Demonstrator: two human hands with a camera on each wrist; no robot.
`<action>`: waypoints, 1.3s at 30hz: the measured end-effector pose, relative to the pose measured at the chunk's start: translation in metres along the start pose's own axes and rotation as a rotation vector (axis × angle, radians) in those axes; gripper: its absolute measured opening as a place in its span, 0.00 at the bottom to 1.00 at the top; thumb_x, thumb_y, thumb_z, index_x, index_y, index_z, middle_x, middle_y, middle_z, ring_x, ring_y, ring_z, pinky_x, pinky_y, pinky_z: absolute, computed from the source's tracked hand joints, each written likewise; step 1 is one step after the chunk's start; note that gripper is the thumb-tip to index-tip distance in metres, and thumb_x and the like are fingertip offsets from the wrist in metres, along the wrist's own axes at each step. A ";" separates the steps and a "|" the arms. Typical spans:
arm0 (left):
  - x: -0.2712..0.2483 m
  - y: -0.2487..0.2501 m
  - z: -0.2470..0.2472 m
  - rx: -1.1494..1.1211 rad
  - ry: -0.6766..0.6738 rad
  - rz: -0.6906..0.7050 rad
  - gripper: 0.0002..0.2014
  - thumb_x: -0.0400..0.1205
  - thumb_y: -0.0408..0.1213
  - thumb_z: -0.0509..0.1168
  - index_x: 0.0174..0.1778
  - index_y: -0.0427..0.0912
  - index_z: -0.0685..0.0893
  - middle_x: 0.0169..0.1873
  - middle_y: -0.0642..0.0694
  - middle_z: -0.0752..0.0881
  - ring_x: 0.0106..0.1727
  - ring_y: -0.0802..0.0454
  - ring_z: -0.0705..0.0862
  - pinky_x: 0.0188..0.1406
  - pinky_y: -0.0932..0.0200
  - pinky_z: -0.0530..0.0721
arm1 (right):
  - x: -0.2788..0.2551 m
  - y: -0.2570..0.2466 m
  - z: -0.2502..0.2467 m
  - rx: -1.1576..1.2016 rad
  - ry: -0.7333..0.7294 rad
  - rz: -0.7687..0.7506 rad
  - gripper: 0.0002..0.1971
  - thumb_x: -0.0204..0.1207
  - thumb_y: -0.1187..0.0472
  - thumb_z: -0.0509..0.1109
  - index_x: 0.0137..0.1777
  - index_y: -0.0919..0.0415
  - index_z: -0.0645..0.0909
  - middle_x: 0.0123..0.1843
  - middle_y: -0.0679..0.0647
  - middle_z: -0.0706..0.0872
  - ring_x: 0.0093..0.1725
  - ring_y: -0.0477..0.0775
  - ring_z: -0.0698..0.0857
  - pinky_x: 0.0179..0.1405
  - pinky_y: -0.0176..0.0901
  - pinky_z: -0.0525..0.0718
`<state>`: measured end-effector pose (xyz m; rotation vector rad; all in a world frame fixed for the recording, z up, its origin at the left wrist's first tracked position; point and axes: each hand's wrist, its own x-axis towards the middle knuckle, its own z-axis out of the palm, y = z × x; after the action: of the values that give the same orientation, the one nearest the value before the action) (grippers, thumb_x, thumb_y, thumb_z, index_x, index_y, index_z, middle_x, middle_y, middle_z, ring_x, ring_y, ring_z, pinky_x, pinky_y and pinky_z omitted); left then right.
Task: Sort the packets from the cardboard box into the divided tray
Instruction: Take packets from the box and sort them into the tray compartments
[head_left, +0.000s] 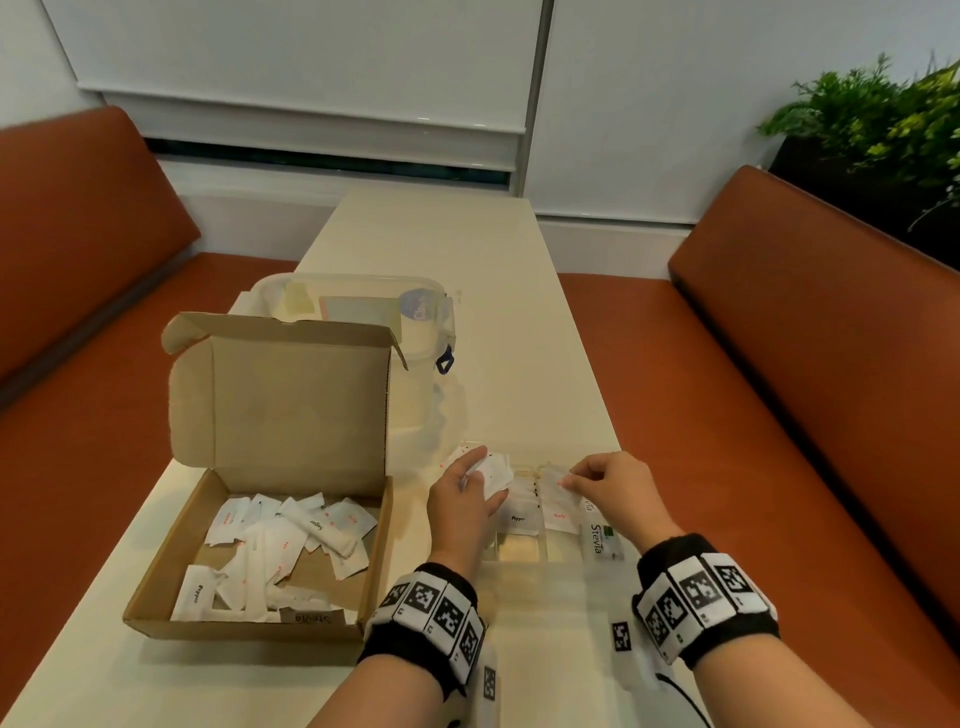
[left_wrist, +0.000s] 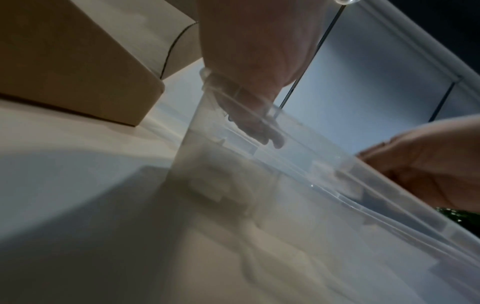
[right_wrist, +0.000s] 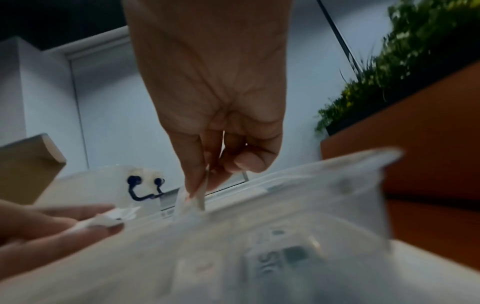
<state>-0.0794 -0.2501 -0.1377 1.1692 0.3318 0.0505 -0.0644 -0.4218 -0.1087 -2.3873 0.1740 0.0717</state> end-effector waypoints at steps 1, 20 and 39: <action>0.000 0.000 0.001 -0.009 0.004 -0.004 0.18 0.86 0.22 0.52 0.57 0.45 0.83 0.63 0.51 0.73 0.66 0.50 0.76 0.39 0.68 0.88 | 0.001 0.004 -0.002 -0.067 -0.030 0.007 0.05 0.74 0.58 0.75 0.39 0.56 0.87 0.34 0.44 0.86 0.28 0.35 0.78 0.31 0.27 0.77; 0.005 -0.009 -0.001 0.041 0.026 0.005 0.18 0.86 0.23 0.52 0.62 0.40 0.83 0.61 0.52 0.74 0.67 0.51 0.76 0.40 0.68 0.88 | -0.008 0.016 0.029 -0.440 -0.044 -0.144 0.08 0.73 0.66 0.68 0.37 0.56 0.73 0.37 0.48 0.79 0.39 0.49 0.76 0.37 0.39 0.75; 0.002 -0.006 -0.001 0.038 -0.095 -0.014 0.17 0.83 0.25 0.63 0.51 0.54 0.87 0.66 0.43 0.79 0.56 0.45 0.86 0.42 0.56 0.90 | -0.007 -0.030 0.029 0.253 0.045 -0.129 0.05 0.73 0.57 0.76 0.43 0.56 0.83 0.32 0.47 0.83 0.30 0.41 0.77 0.27 0.23 0.73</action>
<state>-0.0792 -0.2510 -0.1445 1.2023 0.2576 -0.0236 -0.0666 -0.3796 -0.1086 -2.1426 0.0462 -0.0613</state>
